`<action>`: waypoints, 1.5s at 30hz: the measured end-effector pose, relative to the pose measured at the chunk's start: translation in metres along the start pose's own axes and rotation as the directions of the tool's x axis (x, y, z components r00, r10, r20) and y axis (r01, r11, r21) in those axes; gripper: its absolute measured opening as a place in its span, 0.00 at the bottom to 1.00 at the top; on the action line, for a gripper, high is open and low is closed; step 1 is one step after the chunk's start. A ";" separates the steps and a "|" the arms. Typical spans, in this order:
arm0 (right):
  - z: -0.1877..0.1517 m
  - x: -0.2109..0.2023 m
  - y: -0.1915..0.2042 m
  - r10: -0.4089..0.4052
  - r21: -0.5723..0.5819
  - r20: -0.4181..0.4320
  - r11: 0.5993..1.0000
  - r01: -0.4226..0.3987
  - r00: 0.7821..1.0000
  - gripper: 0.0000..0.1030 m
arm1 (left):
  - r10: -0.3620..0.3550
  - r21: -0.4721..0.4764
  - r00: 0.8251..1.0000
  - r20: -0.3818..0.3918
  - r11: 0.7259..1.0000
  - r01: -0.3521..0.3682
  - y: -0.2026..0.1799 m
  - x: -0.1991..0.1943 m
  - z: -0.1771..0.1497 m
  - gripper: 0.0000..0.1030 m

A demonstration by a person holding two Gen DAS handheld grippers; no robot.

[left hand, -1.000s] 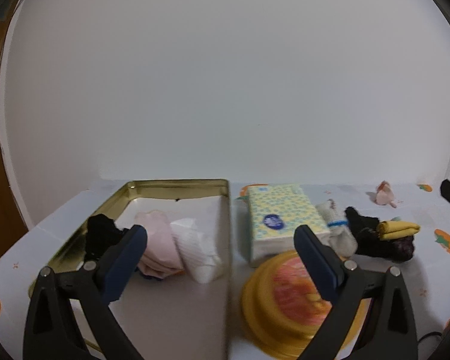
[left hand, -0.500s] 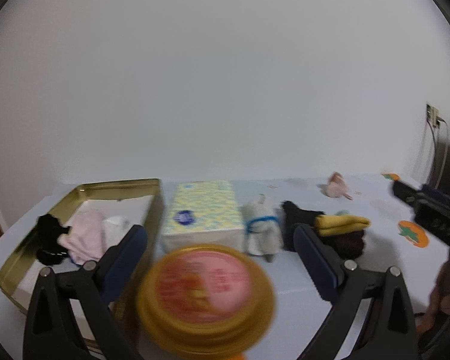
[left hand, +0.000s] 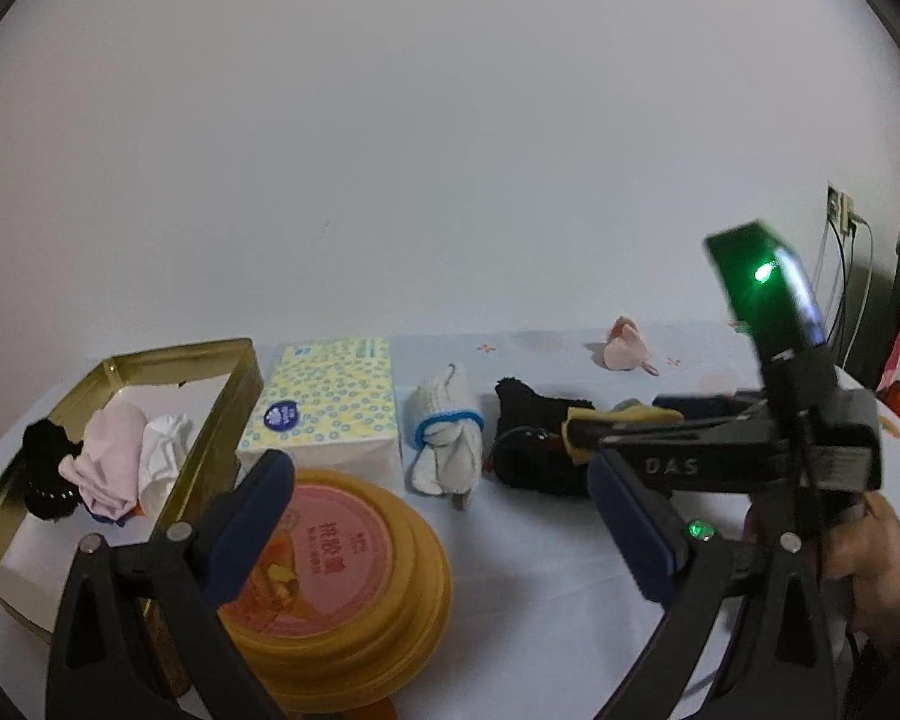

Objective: Organize soft objects
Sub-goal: 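Grasp the yellow cloth with the right gripper while the left gripper grasps the purple knit scrunchie, then carry the yellow cloth and purple scrunchie over the gold tray with both grippers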

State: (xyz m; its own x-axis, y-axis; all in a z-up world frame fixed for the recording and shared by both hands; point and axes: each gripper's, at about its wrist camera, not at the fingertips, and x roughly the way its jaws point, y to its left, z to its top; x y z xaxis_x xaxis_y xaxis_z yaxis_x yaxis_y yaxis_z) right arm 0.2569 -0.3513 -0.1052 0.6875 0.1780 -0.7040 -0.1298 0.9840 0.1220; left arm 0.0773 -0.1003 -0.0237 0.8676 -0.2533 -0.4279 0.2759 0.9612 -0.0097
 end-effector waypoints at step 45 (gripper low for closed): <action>-0.002 -0.120 -0.062 -0.149 0.328 0.433 0.945 -0.002 0.889 0.30 | -0.264 0.071 0.862 -0.434 0.943 0.324 -0.121 0.107 0.001 0.23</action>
State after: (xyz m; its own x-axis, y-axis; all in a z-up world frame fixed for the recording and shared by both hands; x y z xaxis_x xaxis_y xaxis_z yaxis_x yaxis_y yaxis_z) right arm 0.1804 -0.4340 -0.0296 0.9398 0.0153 -0.3413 0.1105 0.9317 0.3460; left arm 0.1372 -0.2435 -0.0678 0.4955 -0.4243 -0.7579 0.5710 0.8167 -0.0838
